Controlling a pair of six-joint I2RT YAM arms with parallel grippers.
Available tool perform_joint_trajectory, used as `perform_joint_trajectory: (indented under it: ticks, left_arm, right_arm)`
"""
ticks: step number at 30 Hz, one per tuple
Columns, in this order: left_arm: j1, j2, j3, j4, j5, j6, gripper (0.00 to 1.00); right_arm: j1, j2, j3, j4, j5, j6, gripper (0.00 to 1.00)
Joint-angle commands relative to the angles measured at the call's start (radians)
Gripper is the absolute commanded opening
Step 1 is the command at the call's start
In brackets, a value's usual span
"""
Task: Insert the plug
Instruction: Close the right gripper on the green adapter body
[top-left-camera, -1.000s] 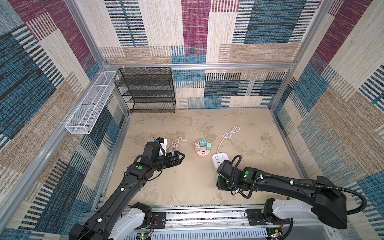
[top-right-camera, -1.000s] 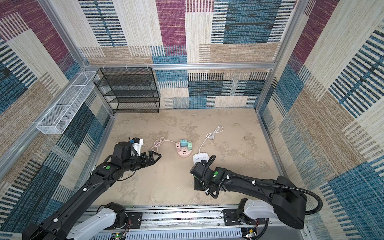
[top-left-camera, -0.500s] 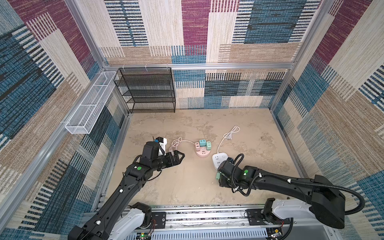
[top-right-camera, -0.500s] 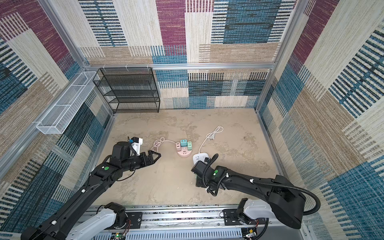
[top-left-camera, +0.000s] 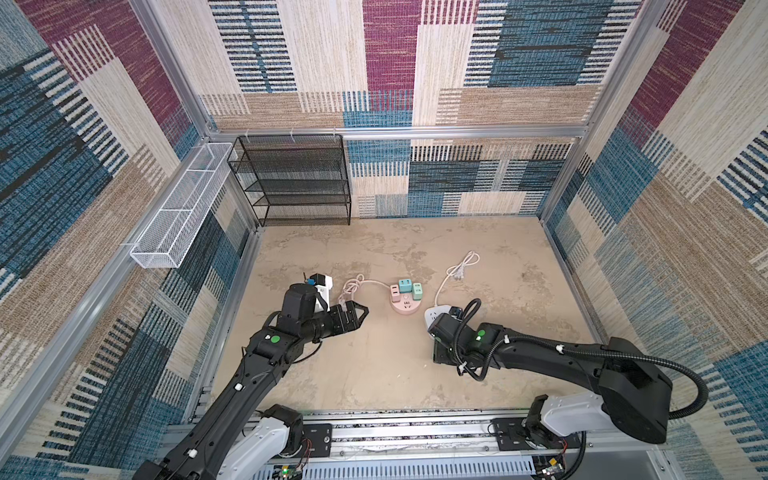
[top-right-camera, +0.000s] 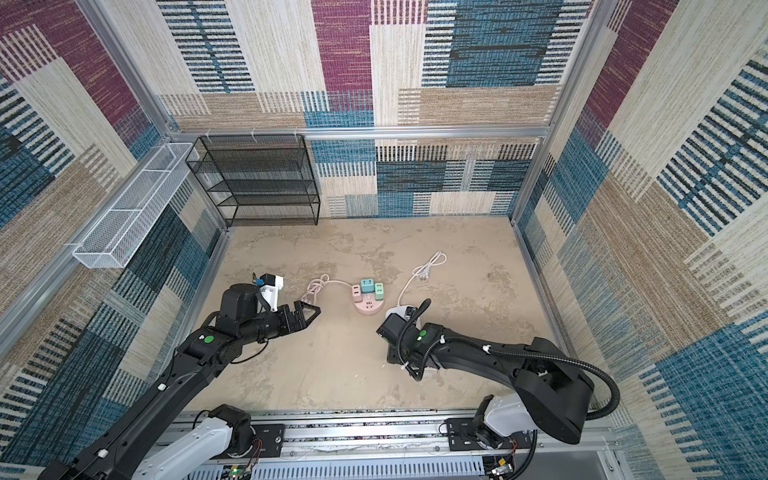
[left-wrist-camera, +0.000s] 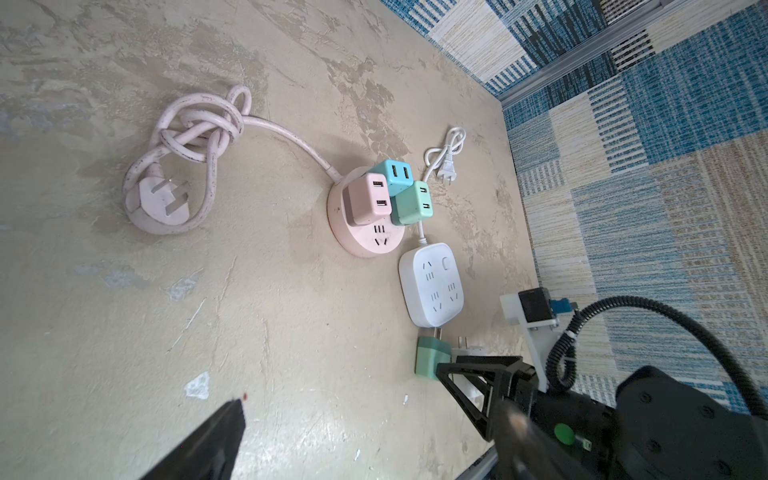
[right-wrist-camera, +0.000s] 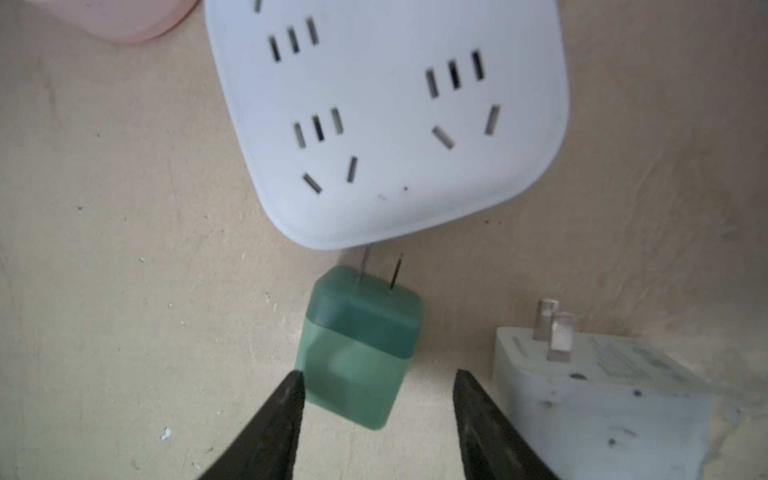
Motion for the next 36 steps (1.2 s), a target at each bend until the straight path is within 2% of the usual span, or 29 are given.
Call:
perform_joint_trajectory:
  ticks: [1,9,16,23,36]
  left_arm:
    - [0.002,-0.009,-0.006,-0.004,0.018,0.018,0.98]
    - [0.001,-0.029,-0.014,-0.017,0.014,0.019,0.98]
    - [0.002,-0.027,-0.023,-0.010,0.014,0.007,0.98]
    - [-0.001,-0.024,-0.033,0.001,0.032,-0.007,0.98]
    - [-0.008,0.007,-0.017,0.005,0.035,-0.015,0.97]
  right_arm:
    - [0.000,0.036,0.029,0.040,0.012,-0.015,0.60]
    - [0.000,0.125,0.056,0.045,-0.011,-0.024,0.60]
    - [0.000,0.112,0.029,0.057,-0.013,-0.012,0.59]
    - [-0.001,0.103,0.025,0.060,-0.022,-0.029,0.52]
    - [-0.001,0.141,0.029,0.074,-0.054,-0.061,0.52]
